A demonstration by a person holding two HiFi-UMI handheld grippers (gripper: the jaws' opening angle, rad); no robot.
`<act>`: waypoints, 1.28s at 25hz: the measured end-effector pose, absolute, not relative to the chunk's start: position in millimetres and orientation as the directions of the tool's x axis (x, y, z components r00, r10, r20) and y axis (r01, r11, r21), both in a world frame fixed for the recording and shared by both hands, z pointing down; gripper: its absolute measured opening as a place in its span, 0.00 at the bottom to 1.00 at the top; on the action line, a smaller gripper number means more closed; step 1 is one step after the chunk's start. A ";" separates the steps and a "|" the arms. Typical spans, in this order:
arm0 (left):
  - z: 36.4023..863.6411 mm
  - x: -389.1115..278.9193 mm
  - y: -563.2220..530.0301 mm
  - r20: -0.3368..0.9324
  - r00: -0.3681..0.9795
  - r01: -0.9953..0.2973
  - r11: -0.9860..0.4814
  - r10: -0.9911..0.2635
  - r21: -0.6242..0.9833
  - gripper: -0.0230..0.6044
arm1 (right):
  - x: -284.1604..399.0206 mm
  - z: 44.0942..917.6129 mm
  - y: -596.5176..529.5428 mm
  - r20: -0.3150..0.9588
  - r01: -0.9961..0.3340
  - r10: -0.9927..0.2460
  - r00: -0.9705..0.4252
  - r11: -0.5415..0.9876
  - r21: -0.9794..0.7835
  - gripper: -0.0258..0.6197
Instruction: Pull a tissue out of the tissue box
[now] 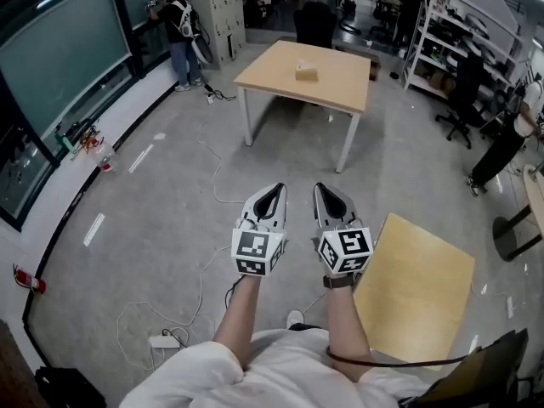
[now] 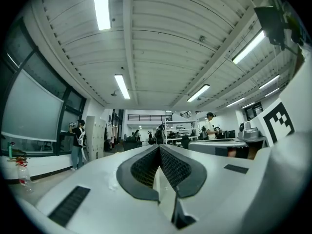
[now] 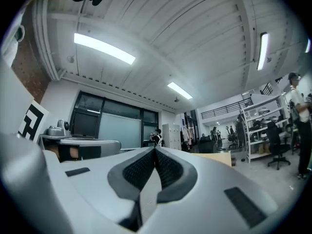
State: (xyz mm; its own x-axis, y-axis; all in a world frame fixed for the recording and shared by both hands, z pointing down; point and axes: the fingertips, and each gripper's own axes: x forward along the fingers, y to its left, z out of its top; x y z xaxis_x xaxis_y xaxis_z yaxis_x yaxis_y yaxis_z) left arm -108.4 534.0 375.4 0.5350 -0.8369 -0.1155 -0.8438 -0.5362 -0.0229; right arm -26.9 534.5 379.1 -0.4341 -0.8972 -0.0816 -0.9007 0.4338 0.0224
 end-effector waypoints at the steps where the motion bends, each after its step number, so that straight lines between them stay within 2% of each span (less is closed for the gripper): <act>1: 374.0 -100.5 522.2 -0.109 0.538 -0.842 -0.538 -0.836 -0.029 0.04 | -16.5 378.3 521.9 -0.080 -0.903 -0.900 -0.429 0.429 0.014 0.04; 6: 398.7 -82.9 464.9 -0.039 0.531 -0.847 -0.530 -0.846 -0.032 0.04 | 19.6 420.7 456.9 -0.004 -0.917 -0.922 -0.388 0.387 -0.092 0.04; 9: 418.0 -92.3 415.9 -0.004 0.532 -0.847 -0.532 -0.847 -0.024 0.04 | 8.7 444.8 411.0 0.034 -0.914 -0.918 -0.395 0.389 -0.117 0.04; 12: 423.9 -104.7 349.6 -0.013 0.549 -0.836 -0.549 -0.836 0.007 0.04 | -10.9 449.3 357.8 0.042 -0.917 -0.918 -0.394 0.390 -0.090 0.04; 18: 391.4 -94.5 223.6 -0.086 0.596 -0.799 -0.600 -0.798 0.028 0.04 | -5.3 416.1 237.8 0.021 -0.937 -0.937 -0.348 0.348 -0.026 0.04; 23: 372.8 -146.0 125.8 -0.145 0.584 -0.805 -0.593 -0.798 0.021 0.04 | -49.0 387.5 151.6 -0.044 -0.941 -0.940 -0.337 0.336 0.034 0.04; 27: 405.8 -186.3 64.3 -0.083 0.556 -0.821 -0.562 -0.827 0.101 0.04 | -84.1 408.3 97.7 0.012 -0.937 -0.938 -0.346 0.346 0.050 0.04; 32: 423.9 -176.3 10.6 -0.058 0.573 -0.810 -0.576 -0.817 0.110 0.04 | -85.9 432.0 32.7 0.047 -0.929 -0.928 -0.368 0.370 0.025 0.04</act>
